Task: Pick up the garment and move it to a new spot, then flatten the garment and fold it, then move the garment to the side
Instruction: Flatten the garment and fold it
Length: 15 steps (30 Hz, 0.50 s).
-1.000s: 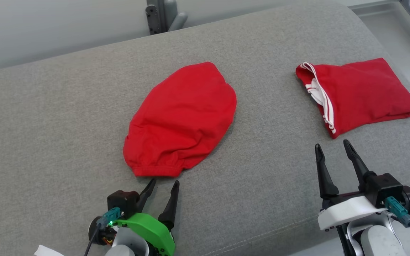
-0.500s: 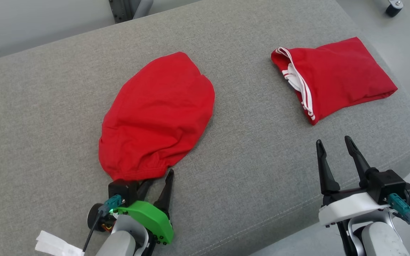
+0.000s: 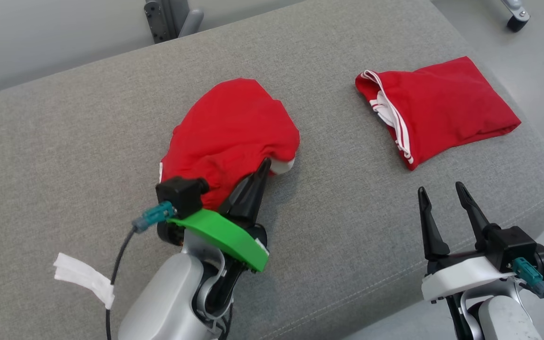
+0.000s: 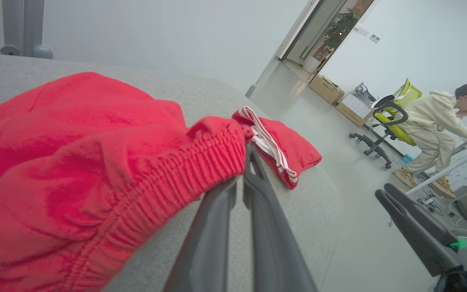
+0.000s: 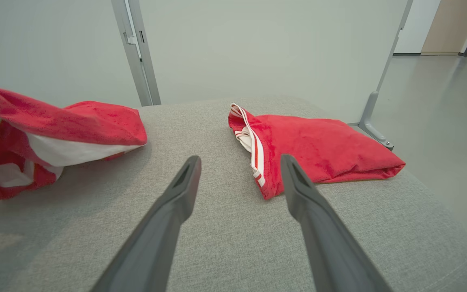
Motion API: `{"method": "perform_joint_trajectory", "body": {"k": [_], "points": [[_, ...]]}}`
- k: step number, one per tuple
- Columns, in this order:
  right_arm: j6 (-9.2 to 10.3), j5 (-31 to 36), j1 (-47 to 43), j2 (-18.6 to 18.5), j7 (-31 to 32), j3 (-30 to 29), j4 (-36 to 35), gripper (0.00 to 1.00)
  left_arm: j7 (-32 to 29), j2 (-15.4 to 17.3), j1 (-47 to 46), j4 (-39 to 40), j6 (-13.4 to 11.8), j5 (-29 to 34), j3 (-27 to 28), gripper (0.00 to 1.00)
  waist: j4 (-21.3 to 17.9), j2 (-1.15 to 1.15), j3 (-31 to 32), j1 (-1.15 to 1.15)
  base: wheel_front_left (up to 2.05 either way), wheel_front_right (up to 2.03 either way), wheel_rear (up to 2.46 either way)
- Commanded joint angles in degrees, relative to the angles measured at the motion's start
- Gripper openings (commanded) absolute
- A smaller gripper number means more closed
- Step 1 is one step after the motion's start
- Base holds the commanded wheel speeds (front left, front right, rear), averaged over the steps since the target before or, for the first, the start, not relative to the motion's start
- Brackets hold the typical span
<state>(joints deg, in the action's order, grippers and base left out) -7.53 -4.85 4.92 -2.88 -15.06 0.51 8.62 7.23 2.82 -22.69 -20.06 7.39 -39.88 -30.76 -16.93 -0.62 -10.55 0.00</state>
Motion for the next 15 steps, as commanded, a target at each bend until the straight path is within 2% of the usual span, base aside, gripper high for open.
{"method": "perform_joint_trajectory", "body": {"k": [1,5,6,10,13,15], "points": [[0.09,0.3,-0.4,0.0,-0.2,0.0,0.1,1.00,-0.4,0.3,-1.0,0.9,0.2,-1.1,0.1,0.00,0.1,0.62,0.2,0.00,0.00,0.00,0.00],[0.09,0.6,-0.7,0.0,-0.2,0.2,0.3,1.00,-4.6,0.2,-1.8,11.2,-0.6,-12.3,0.1,0.00,0.1,0.62,1.1,0.00,0.00,0.00,0.00],[0.09,0.9,-0.8,0.0,-0.2,0.1,0.4,1.00,-6.4,0.2,-2.1,16.3,-2.4,-17.8,0.1,0.00,0.1,0.62,1.4,0.00,0.00,0.00,0.00],[0.09,1.0,-1.0,0.0,-0.2,0.2,0.7,1.00,-8.1,0.2,-1.0,23.9,-7.9,-31.2,1.6,0.00,0.3,0.62,2.0,0.00,0.00,0.00,0.00],[0.09,1.1,-1.2,0.0,-0.2,0.2,0.8,1.00,-7.9,0.3,0.1,25.8,-13.5,-39.1,4.4,0.00,0.7,0.62,2.3,0.00,0.00,0.00,0.00],[0.09,1.1,-1.2,0.0,-0.2,0.3,0.8,1.00,-7.1,0.3,0.7,24.9,-17.0,-41.7,7.8,0.00,1.0,0.62,2.1,0.00,0.00,0.00,0.00]]}}
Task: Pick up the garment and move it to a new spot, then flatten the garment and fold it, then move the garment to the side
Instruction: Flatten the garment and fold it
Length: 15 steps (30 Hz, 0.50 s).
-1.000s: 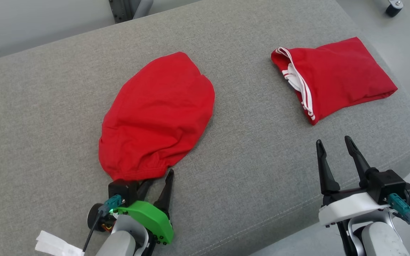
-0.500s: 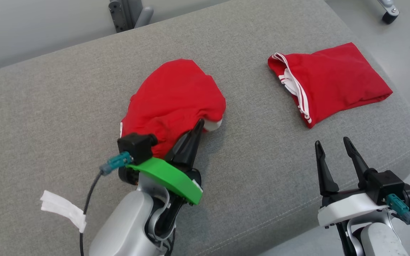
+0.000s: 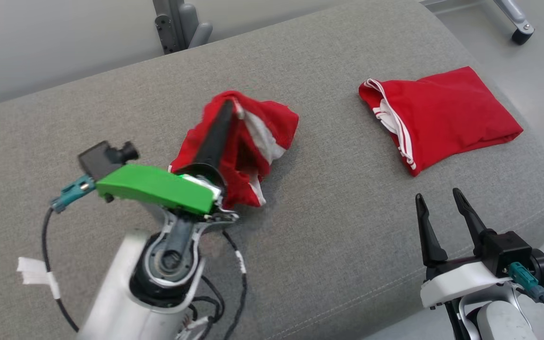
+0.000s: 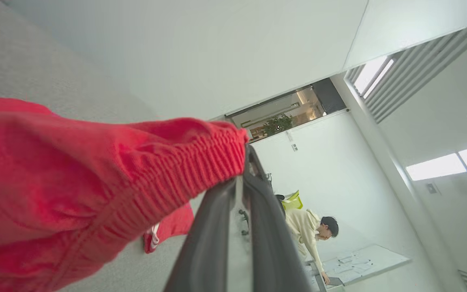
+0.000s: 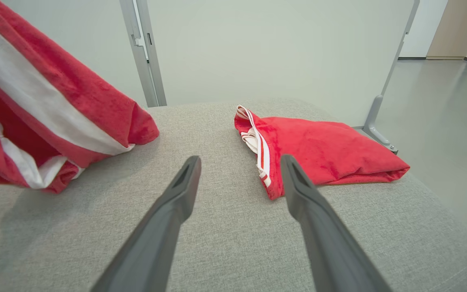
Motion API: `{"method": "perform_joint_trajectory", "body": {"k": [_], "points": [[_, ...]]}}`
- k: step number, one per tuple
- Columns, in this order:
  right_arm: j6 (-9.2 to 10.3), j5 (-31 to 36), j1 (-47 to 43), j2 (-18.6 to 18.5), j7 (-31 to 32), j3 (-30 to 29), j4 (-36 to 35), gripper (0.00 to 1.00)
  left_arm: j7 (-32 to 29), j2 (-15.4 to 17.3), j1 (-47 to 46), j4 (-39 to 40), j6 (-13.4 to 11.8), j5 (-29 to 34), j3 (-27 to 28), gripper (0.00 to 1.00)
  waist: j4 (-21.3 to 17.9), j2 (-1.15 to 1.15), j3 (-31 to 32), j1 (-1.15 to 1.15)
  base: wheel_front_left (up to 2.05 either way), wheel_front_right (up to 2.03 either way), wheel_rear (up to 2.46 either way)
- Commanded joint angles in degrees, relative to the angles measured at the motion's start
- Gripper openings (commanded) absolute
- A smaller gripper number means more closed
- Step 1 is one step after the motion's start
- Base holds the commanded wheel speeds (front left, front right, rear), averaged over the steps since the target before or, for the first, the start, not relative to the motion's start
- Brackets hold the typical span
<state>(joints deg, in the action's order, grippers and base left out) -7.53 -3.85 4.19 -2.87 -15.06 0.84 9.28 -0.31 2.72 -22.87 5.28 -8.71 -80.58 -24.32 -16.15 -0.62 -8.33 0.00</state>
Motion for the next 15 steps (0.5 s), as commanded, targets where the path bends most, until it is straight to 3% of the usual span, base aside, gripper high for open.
{"method": "perform_joint_trajectory", "body": {"k": [1,4,8,15], "points": [[0.09,0.1,-0.4,-0.1,-0.2,-0.1,0.0,1.00,0.7,0.4,1.4,-1.4,-2.4,-2.4,3.0,0.00,0.5,0.62,-0.3,0.00,0.00,0.00,0.00],[0.09,0.1,-0.3,0.0,-0.2,-0.1,0.2,1.00,2.5,3.1,2.3,-5.3,-5.4,-3.5,8.7,0.00,1.2,0.62,-0.8,0.00,0.00,0.00,0.00],[0.09,-0.3,-0.5,0.0,-0.2,-0.1,0.4,1.00,4.2,7.0,4.9,-12.1,-6.3,-4.4,14.9,0.00,2.2,0.62,-1.5,0.00,0.00,0.00,0.00],[0.09,-0.5,-0.8,-0.1,-0.2,-0.5,0.7,1.00,0.2,12.4,12.3,-18.4,-2.6,-6.6,17.3,0.00,4.6,0.62,-2.5,0.00,0.00,0.00,0.00]]}}
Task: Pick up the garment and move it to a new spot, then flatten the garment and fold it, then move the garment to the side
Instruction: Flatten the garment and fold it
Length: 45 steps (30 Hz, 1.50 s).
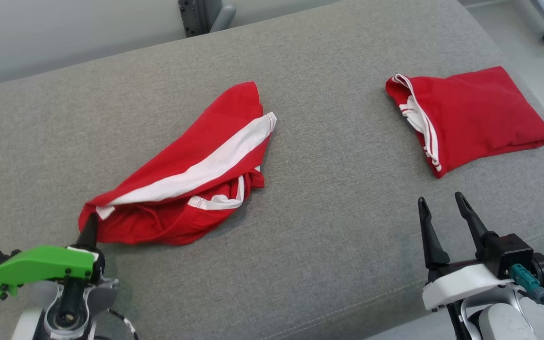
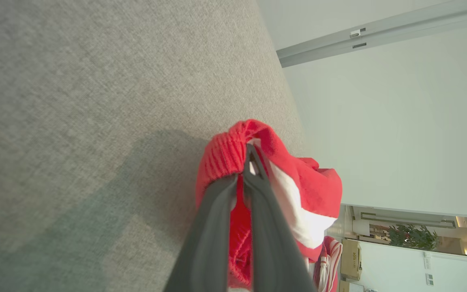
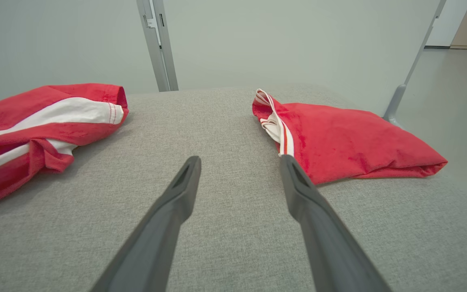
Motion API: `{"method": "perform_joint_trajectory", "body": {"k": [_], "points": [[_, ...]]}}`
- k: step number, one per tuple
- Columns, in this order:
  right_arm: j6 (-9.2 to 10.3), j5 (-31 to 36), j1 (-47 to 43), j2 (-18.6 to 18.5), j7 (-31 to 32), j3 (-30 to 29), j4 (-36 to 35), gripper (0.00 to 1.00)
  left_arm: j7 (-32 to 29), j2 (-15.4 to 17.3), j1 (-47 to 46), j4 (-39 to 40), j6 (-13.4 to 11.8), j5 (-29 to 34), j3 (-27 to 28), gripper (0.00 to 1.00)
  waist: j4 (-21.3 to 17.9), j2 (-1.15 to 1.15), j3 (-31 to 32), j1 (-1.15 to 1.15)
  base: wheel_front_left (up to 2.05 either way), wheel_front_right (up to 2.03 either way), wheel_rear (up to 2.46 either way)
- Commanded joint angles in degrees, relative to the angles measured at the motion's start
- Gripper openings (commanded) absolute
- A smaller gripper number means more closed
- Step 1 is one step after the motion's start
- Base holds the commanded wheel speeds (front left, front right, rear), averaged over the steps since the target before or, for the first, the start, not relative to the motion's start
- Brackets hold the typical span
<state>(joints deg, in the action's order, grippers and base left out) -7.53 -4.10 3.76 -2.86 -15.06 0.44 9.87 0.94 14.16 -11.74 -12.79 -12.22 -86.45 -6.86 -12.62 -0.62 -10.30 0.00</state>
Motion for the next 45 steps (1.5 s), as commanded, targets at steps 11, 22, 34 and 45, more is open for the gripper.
{"method": "perform_joint_trajectory", "body": {"k": [11,22,34,45], "points": [[0.09,0.6,0.3,-0.1,-0.2,-0.2,0.5,1.00,-10.7,3.3,8.3,0.7,10.6,-5.3,-1.6,0.00,4.9,0.62,-1.0,0.00,0.00,0.00,0.00],[0.09,0.9,0.2,-0.1,-0.2,0.5,1.4,1.00,-15.1,5.9,10.4,1.0,16.8,-5.6,-2.3,0.02,7.0,0.62,-0.4,0.00,0.00,0.00,0.00],[0.09,0.9,-0.1,-0.1,-0.2,1.1,1.9,1.00,-12.1,6.3,6.8,-3.5,17.8,-5.1,0.5,0.68,6.9,0.62,0.4,0.00,0.00,0.00,0.00],[0.09,1.2,-1.5,-0.1,-0.2,0.6,2.2,1.00,-9.6,4.8,8.9,-2.7,18.7,-4.8,1.5,1.00,5.7,0.62,2.3,0.00,0.00,0.00,0.00]]}}
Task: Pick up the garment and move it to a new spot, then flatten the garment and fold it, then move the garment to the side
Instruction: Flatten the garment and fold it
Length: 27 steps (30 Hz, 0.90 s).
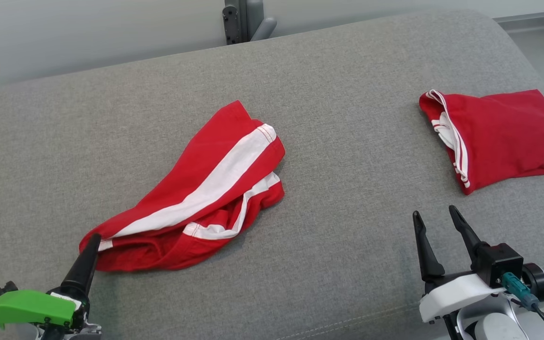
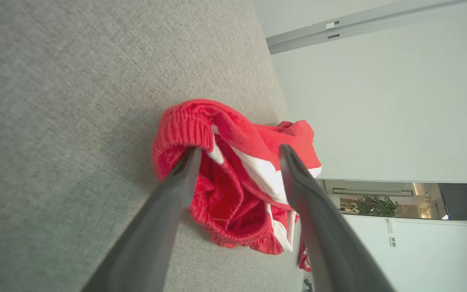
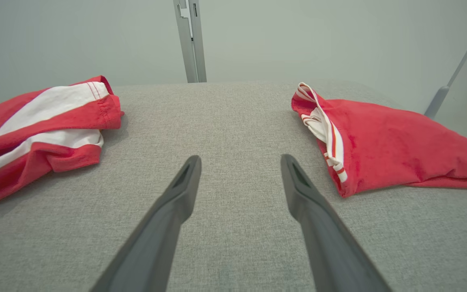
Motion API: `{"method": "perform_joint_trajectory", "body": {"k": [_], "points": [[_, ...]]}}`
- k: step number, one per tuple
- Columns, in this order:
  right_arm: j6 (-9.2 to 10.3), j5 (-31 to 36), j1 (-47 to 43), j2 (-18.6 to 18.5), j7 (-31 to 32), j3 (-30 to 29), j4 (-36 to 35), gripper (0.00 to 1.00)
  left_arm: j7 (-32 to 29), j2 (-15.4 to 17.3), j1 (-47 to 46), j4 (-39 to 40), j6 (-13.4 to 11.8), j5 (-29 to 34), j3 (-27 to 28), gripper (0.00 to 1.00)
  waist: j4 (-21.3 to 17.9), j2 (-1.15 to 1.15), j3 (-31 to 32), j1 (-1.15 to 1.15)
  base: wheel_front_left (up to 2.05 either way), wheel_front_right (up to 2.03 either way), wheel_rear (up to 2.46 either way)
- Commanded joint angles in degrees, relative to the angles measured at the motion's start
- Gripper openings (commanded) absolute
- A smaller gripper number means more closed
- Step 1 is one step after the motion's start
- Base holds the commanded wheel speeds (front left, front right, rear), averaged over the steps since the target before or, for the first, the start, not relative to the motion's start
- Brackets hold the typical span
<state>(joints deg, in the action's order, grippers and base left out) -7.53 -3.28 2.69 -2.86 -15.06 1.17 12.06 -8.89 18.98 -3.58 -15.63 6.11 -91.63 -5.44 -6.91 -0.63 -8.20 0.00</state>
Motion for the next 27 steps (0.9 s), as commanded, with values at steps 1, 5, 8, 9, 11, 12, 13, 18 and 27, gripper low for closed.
{"method": "perform_joint_trajectory", "body": {"k": [1,5,8,9,11,12,13,18,27], "points": [[0.09,0.3,-0.6,-0.1,-0.2,-0.2,0.0,1.00,0.5,-0.2,1.1,0.6,0.4,0.7,0.0,1.00,0.0,0.63,0.3,0.00,0.00,0.00,0.00],[0.09,0.4,-1.0,-0.1,-0.2,-0.5,-0.2,1.00,1.5,-1.0,2.0,1.5,0.2,1.8,-0.9,1.00,0.4,0.63,0.8,0.00,0.00,0.00,0.00],[0.09,0.4,-0.9,-0.1,-0.2,-0.2,-0.2,1.00,1.9,-1.4,1.8,1.0,-0.4,2.5,-1.4,1.00,0.6,0.63,0.9,0.00,0.00,0.00,0.00],[0.09,0.4,-0.7,-0.1,-0.2,0.0,-0.1,1.00,2.2,-1.7,1.5,0.6,-0.6,2.9,-1.6,1.00,0.7,0.63,0.9,0.00,0.00,0.00,0.00],[0.09,0.4,-0.3,-0.1,-0.2,0.2,-0.1,1.00,2.7,-2.3,0.7,0.0,-1.1,3.7,-2.1,1.00,0.7,0.63,0.9,0.00,0.00,0.00,0.00],[0.09,0.4,-0.2,-0.1,-0.2,0.3,-0.1,1.00,2.9,-2.5,0.4,-0.3,-1.3,4.0,-2.3,1.00,0.7,0.63,0.9,0.00,0.00,0.00,0.00],[0.09,0.3,-0.1,-0.1,-0.2,0.3,-0.1,1.00,3.0,-2.7,0.2,-0.5,-1.4,4.2,-2.5,1.00,0.7,0.63,0.8,0.00,0.00,0.00,0.00],[0.09,0.6,-0.2,-0.1,-0.2,0.4,-0.4,1.00,3.4,-3.0,-1.2,-1.9,-1.3,4.8,-2.8,1.00,0.4,0.63,0.4,0.00,0.00,0.00,0.00],[0.09,0.2,0.4,-0.1,-0.2,0.5,-0.5,1.00,3.0,-3.5,-4.9,-5.7,-1.4,5.5,-3.6,0.36,-0.6,0.63,-1.1,0.00,0.00,0.00,0.00]]}}
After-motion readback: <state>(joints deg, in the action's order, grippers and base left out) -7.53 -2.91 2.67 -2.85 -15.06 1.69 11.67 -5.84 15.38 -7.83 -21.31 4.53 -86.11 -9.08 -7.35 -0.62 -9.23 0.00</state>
